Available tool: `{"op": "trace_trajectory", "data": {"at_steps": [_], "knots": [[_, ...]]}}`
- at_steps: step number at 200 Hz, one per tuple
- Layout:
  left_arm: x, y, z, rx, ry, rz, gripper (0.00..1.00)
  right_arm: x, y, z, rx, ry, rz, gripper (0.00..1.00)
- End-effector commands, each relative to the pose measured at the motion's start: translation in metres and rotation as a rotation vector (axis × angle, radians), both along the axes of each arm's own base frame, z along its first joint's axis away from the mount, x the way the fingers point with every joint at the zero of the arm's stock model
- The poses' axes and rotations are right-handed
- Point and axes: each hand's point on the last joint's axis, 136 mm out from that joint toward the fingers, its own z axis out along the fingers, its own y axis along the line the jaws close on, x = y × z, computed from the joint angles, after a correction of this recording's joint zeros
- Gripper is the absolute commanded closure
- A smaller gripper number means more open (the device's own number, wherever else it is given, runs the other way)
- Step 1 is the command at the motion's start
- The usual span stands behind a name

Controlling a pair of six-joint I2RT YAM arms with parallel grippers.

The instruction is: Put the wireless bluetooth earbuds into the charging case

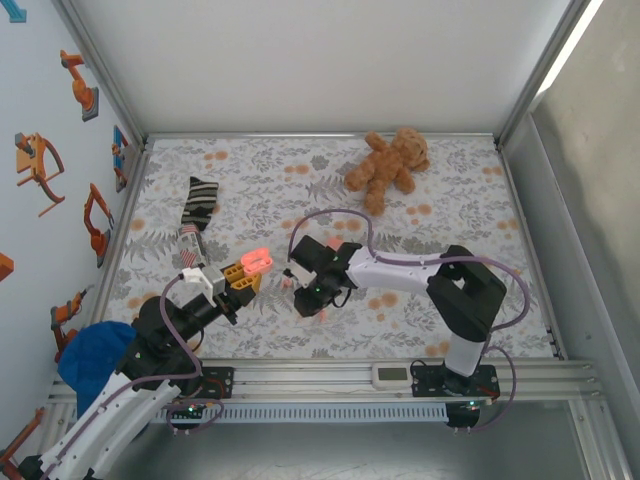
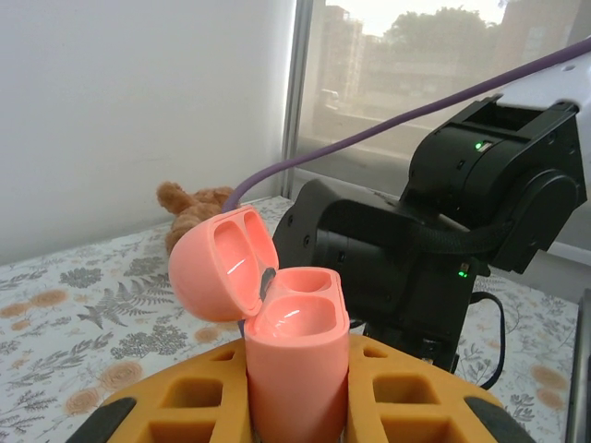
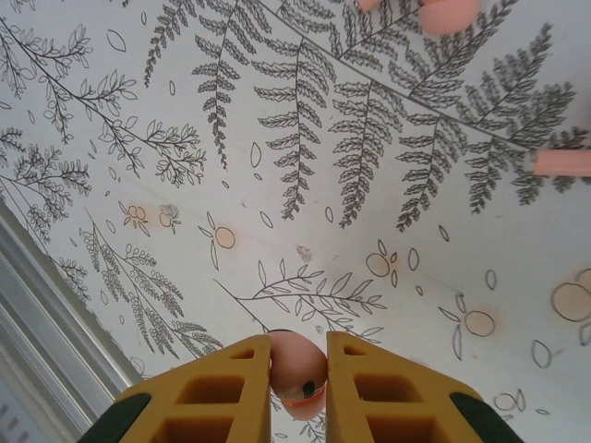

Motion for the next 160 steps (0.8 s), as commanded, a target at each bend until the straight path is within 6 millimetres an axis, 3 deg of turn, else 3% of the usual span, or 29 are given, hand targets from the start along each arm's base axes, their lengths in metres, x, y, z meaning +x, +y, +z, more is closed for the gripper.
{"op": "trace_trajectory", "data": {"at_steps": [1, 160], "knots": [[0.001, 0.000, 0.002, -0.030, -0.001, 0.003, 1.00, 0.009, -0.005, 0.028, 0.011, -0.102, 0.018, 0.83], [0.016, -0.017, -0.006, -0.049, 0.058, -0.029, 1.00, 0.048, -0.005, 0.218, 0.306, -0.640, 0.091, 0.82]]}}
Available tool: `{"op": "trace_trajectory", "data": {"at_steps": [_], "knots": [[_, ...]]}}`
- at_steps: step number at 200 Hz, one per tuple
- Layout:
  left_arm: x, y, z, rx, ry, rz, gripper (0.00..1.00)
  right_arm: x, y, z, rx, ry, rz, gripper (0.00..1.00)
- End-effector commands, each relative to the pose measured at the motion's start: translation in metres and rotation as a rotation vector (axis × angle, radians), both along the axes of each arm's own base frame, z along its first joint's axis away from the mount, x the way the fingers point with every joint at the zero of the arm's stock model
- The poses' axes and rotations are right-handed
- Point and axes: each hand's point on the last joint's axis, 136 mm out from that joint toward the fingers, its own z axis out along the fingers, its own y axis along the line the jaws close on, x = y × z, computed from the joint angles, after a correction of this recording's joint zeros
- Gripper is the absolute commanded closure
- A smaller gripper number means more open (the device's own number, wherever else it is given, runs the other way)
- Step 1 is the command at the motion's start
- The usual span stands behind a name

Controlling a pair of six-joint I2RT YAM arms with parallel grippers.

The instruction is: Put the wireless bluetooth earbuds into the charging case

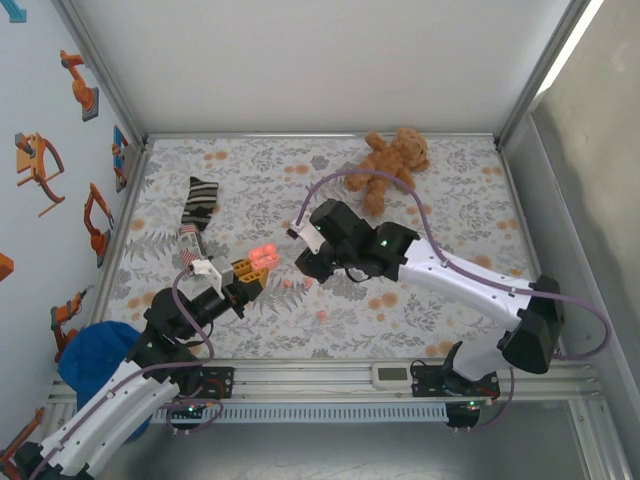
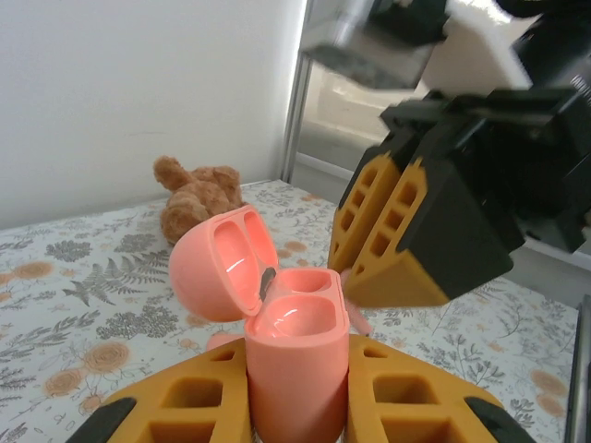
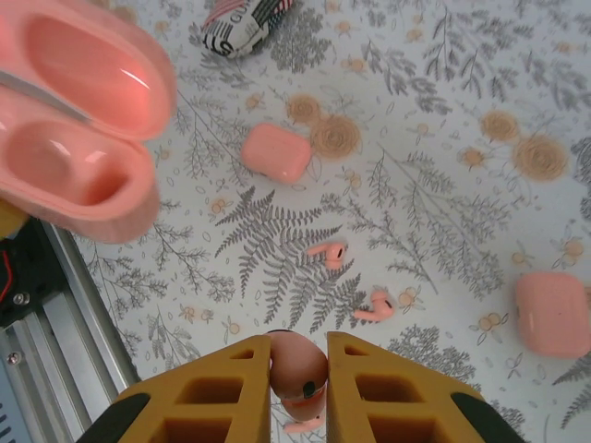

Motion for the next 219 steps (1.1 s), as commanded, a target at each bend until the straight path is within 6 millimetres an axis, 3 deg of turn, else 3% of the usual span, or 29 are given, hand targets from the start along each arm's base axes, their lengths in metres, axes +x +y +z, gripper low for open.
{"op": "trace_trajectory", "data": {"at_steps": [1, 44, 96, 132, 219], "knots": [[-0.001, -0.004, 0.010, -0.044, -0.019, -0.025, 1.00, 0.006, -0.002, 0.043, 0.067, -0.138, 0.026, 0.82], [0.001, -0.011, 0.013, -0.061, -0.014, -0.050, 1.00, 0.005, 0.004, 0.087, 0.188, -0.253, 0.072, 0.82], [0.003, -0.021, 0.017, -0.068, -0.006, -0.088, 1.00, -0.002, 0.019, 0.107, 0.292, -0.287, 0.140, 0.82], [0.005, -0.025, 0.020, -0.075, -0.001, -0.105, 1.00, -0.003, 0.026, 0.109, 0.317, -0.293, 0.162, 0.82], [0.006, -0.031, 0.027, -0.095, -0.007, -0.124, 1.00, 0.003, 0.030, 0.094, 0.298, -0.311, 0.131, 0.82]]}}
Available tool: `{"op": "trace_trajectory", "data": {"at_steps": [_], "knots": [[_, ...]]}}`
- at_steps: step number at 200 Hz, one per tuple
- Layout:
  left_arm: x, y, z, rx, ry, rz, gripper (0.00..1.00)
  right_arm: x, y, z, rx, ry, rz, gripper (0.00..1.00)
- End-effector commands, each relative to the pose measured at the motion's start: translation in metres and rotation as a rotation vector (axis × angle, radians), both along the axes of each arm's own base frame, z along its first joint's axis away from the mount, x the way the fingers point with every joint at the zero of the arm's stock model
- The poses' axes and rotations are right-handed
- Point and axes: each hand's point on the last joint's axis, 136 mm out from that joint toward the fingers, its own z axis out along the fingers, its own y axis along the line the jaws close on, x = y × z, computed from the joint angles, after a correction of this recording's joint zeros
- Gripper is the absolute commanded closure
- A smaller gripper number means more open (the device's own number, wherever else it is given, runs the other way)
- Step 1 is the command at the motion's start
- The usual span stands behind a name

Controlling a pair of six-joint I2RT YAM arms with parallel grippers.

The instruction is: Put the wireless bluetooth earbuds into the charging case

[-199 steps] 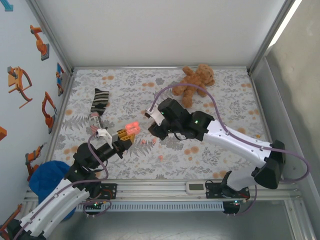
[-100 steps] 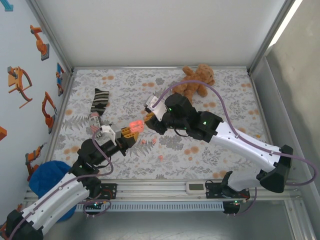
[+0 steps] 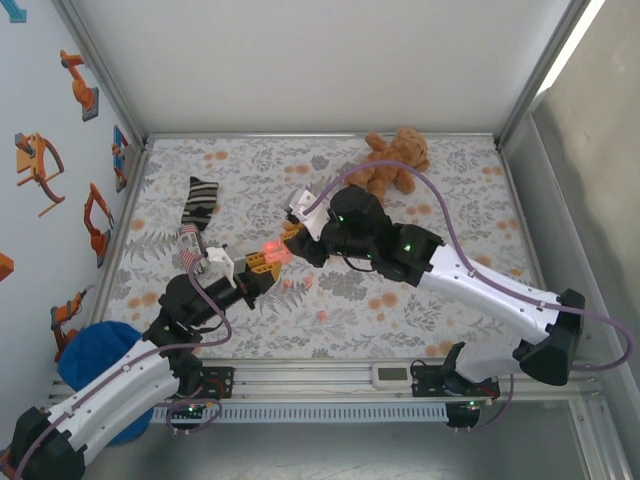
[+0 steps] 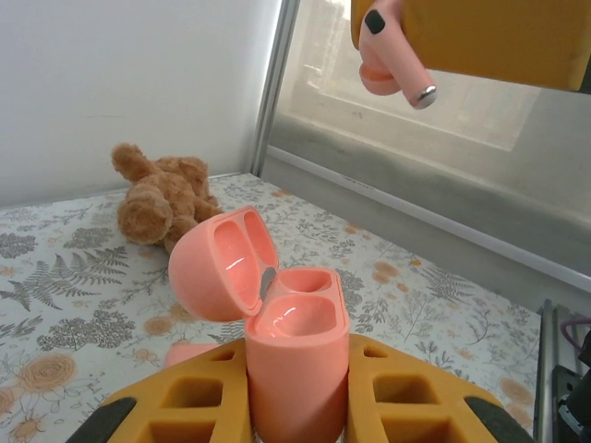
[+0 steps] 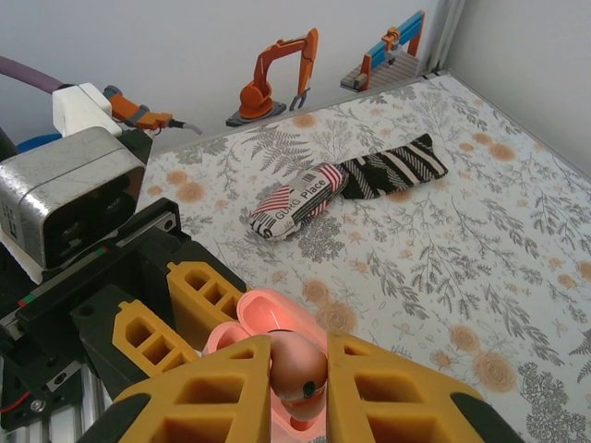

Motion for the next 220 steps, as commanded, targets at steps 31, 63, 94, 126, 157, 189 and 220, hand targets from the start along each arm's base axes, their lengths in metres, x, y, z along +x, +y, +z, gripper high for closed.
{"op": "trace_trajectory", "data": {"at_steps": [31, 63, 94, 126, 157, 189, 220], "knots": [[-0.006, -0.004, 0.032, -0.067, -0.059, -0.037, 1.00, 0.004, 0.008, -0.005, -0.001, -0.032, -0.018, 0.82], [-0.006, -0.006, 0.031, -0.063, -0.057, -0.043, 1.00, 0.004, 0.011, -0.015, -0.028, -0.025, -0.018, 0.82], [-0.007, -0.006, 0.032, -0.065, -0.059, -0.046, 1.00, 0.004, 0.014, -0.024, -0.050, -0.018, -0.022, 0.82], [-0.007, -0.006, 0.032, -0.065, -0.061, -0.044, 1.00, 0.004, 0.017, -0.031, -0.067, -0.009, -0.017, 0.82], [-0.007, -0.006, 0.032, -0.065, -0.060, -0.045, 1.00, 0.002, 0.021, -0.034, -0.073, -0.001, -0.008, 0.82], [-0.007, -0.006, 0.032, -0.065, -0.063, -0.044, 1.00, 0.001, 0.023, -0.037, -0.079, 0.003, -0.005, 0.82], [-0.008, -0.006, 0.032, -0.065, -0.062, -0.045, 1.00, -0.004, 0.026, -0.039, -0.080, 0.009, 0.011, 0.82]]}}
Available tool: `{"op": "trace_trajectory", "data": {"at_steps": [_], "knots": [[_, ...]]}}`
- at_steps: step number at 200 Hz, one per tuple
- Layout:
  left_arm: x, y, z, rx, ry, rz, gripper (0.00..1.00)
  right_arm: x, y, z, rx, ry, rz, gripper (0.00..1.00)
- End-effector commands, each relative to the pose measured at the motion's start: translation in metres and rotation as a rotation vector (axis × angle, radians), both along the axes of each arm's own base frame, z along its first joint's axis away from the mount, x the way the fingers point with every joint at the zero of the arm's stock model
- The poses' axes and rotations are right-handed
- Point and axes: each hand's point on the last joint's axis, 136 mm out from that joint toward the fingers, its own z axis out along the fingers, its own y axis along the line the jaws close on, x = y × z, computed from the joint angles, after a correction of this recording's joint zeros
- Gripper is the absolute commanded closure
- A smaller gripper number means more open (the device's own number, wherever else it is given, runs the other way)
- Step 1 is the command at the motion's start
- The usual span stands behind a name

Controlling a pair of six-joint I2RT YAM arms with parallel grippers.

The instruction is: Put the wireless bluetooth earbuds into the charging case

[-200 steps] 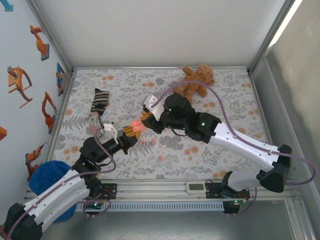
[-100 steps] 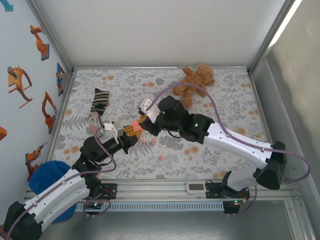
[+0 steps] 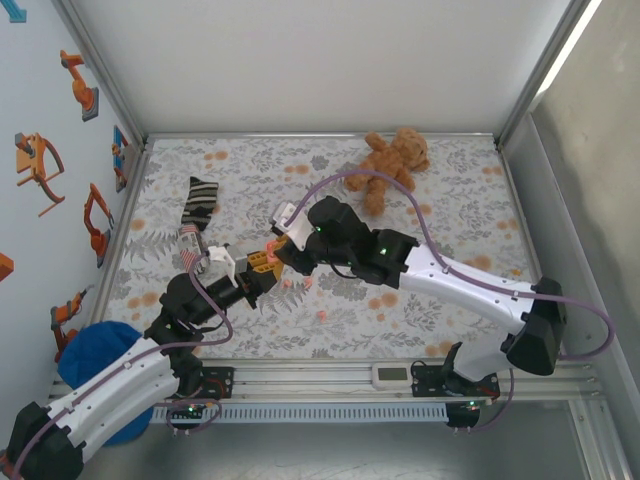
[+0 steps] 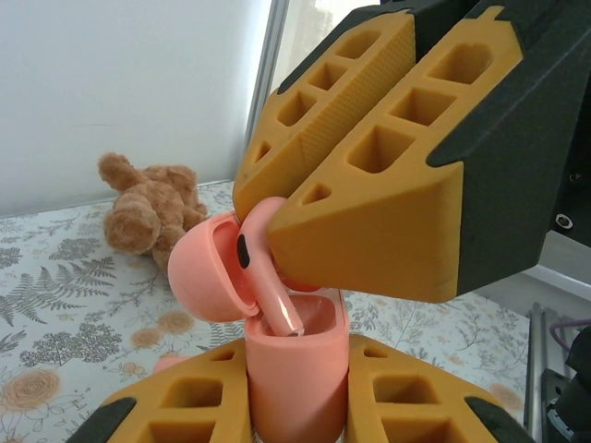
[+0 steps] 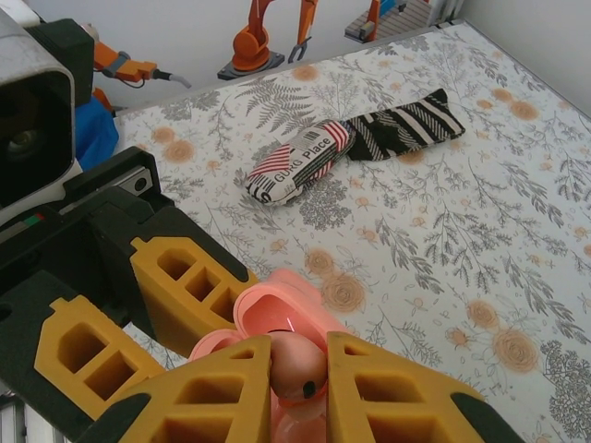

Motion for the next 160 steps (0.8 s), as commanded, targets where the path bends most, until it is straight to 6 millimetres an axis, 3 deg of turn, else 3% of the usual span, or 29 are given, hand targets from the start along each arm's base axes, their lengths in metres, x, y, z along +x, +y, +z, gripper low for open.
{"op": "trace_trajectory", "data": {"at_steps": [1, 92, 160], "knots": [[-0.005, -0.001, 0.026, -0.053, -0.050, -0.025, 1.00, -0.004, 0.005, 0.004, 0.010, -0.012, 0.015, 0.82], [-0.006, -0.001, 0.027, -0.054, -0.055, -0.023, 1.00, -0.019, 0.006, 0.000, -0.007, 0.064, 0.064, 0.78], [-0.005, -0.001, 0.022, -0.042, -0.048, -0.020, 1.00, -0.018, 0.000, 0.043, 0.068, 0.036, 0.036, 0.57]]}}
